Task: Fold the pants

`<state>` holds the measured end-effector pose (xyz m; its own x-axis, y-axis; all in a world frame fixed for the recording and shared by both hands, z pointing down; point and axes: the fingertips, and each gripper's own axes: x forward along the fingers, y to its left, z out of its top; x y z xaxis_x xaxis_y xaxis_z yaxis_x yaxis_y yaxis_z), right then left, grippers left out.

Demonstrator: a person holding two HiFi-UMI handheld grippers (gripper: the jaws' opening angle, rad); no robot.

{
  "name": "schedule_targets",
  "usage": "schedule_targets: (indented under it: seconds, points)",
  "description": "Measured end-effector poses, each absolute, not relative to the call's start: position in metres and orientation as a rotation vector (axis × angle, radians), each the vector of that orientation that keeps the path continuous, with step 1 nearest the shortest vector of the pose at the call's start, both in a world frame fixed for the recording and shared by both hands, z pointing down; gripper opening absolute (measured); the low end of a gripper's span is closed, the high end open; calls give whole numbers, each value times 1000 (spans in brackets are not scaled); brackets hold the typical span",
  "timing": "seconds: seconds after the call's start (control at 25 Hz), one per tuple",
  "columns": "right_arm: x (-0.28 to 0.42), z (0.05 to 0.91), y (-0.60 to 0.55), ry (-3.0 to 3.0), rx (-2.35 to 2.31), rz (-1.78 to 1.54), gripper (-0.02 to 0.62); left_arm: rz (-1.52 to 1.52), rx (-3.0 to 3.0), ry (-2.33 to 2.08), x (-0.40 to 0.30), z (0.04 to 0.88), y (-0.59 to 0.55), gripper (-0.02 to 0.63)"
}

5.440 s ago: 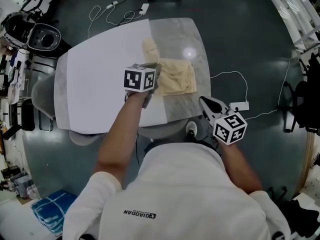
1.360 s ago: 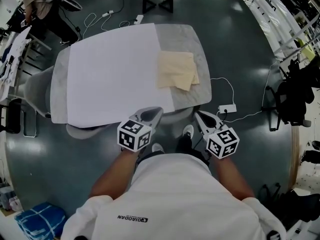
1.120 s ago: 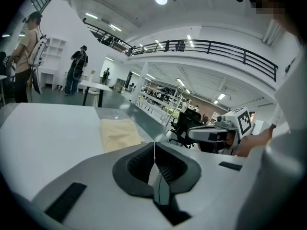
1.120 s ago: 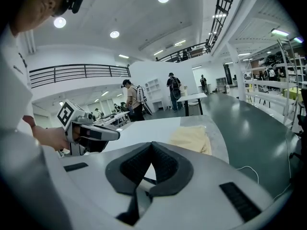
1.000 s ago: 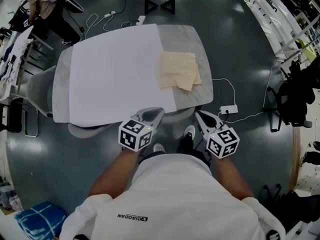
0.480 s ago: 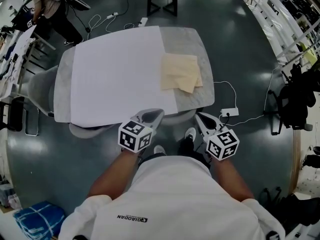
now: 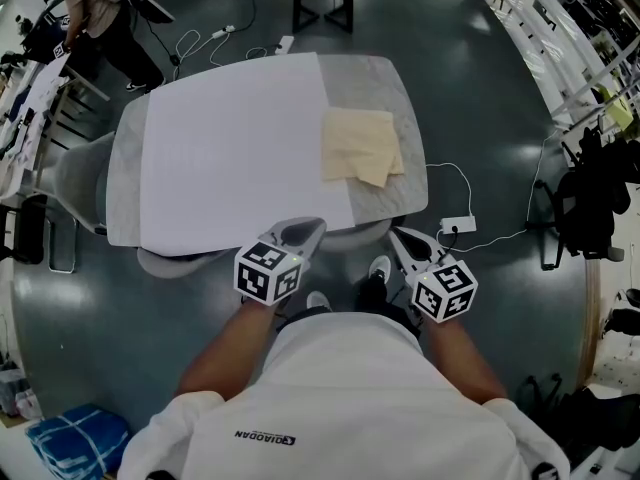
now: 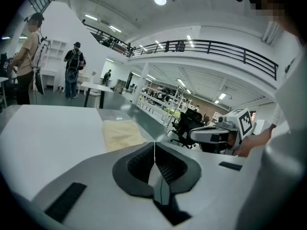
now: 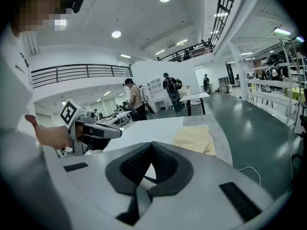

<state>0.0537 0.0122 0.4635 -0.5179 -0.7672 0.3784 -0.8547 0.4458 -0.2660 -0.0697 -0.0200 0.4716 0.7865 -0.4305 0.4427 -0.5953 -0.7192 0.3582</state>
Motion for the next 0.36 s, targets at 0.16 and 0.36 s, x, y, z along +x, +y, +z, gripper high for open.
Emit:
schedule_targets:
  seconds: [0.16,0.36]
  points:
    - [52,463,12,-2489,1418,635,20,448,2487,-767,-71,470,-22,32]
    - [51,463,10,-2486,1420,634,20,450,2494,-767,-72,468,-21,32]
